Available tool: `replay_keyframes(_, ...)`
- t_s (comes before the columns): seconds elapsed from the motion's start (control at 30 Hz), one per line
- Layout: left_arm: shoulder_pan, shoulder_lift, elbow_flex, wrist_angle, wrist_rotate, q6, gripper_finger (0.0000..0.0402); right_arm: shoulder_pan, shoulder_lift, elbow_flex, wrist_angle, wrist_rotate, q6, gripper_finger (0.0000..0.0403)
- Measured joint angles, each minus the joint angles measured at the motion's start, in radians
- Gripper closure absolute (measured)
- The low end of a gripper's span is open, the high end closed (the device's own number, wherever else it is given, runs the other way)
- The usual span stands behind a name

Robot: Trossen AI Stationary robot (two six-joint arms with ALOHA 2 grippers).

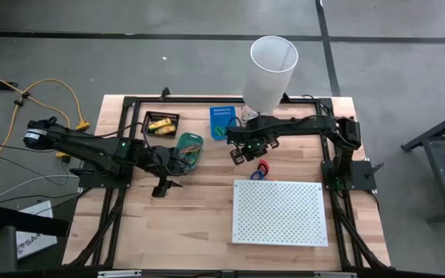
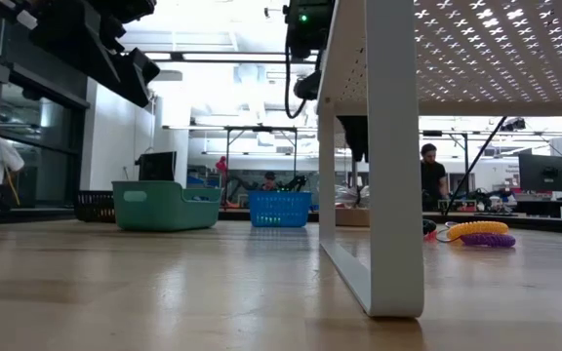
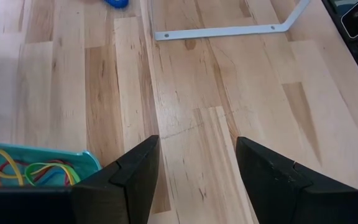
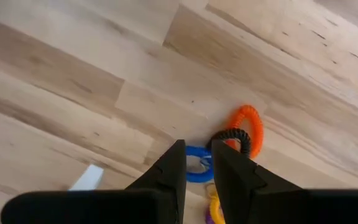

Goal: Pick & Place Office Desk Supplies
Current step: Put the blue spring keychain into the blue bin

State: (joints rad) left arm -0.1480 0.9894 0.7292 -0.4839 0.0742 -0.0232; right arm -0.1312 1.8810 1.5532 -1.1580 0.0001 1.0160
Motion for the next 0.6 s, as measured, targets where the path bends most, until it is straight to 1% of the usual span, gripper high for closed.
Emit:
replay_keyframes(0.33,0.000,0.000,0.000,0.000,0.000,0.005,0.0195,0.007,0.000,-0.006,-0.030,-0.016,0.073,0.0340)
replay_keyframes(0.6,0.000,0.000,0.000,0.003,0.000,-0.008,0.0195,-0.005,0.003,-0.153,0.044,-0.059,0.083,0.0340)
